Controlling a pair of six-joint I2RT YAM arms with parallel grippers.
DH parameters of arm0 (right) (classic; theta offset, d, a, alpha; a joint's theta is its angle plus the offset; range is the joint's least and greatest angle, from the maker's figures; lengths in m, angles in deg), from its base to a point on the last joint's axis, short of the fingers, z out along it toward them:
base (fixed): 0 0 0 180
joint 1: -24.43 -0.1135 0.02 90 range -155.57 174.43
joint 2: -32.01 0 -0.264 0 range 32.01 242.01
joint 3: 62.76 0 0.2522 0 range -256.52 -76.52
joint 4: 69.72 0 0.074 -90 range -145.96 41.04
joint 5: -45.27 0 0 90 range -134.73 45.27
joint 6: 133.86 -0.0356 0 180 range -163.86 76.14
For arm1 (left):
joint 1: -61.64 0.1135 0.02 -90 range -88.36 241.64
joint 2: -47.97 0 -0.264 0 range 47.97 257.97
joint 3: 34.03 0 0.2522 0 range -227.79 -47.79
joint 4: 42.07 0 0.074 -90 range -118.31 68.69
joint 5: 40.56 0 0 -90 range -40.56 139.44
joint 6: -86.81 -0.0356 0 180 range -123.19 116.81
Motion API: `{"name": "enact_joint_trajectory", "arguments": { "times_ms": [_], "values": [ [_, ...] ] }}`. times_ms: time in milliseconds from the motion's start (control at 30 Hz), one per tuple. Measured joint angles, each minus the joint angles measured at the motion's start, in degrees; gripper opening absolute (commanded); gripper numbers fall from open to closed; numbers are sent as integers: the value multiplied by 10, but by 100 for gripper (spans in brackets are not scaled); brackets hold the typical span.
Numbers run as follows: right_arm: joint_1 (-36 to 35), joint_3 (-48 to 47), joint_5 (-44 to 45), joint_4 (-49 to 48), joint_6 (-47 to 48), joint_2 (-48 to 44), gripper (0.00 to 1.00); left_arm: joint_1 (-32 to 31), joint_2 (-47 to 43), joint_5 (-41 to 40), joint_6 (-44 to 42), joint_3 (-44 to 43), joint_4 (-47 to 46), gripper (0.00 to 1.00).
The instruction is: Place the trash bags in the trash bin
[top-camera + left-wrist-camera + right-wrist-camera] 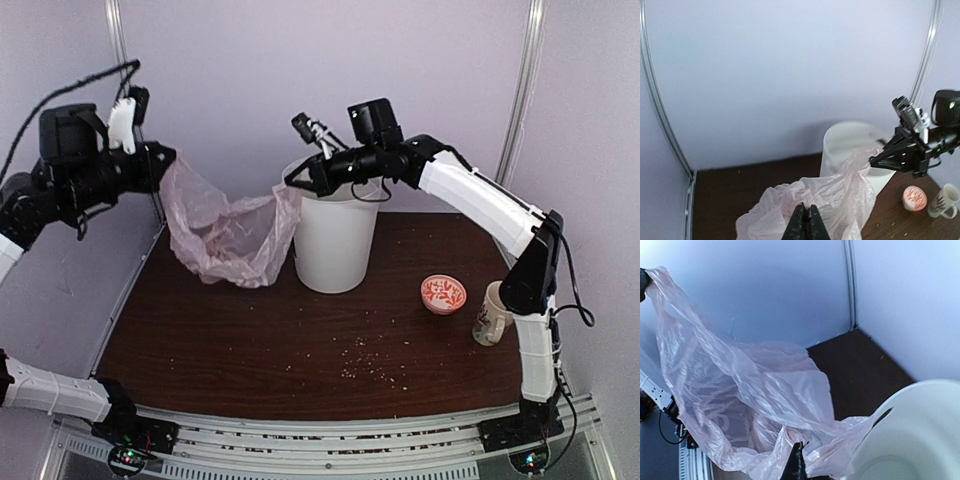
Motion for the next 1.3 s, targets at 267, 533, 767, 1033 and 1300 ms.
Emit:
{"name": "enact_joint_trajectory", "arguments": {
  "times_ms": [267, 533, 767, 1033, 1300],
  "values": [
    [-46, 71, 36, -38, 116, -184, 0, 0, -65, 77, -59, -80, -89, 0],
    [-68, 496, 8, -96, 156, -249, 0, 0, -144, 109, -8, 320, 19, 0],
    [-72, 504, -68, 80, 256, -263, 0, -1, -229, 143, 24, 167, 103, 0],
    [-23, 376, -114, -65, 151, -361, 0, -1, -166, 132, 24, 91, 57, 0],
    [11, 338, -78, -121, 24, -233, 0, -1, -82, 78, 32, 152, 68, 0]
  ]
}}
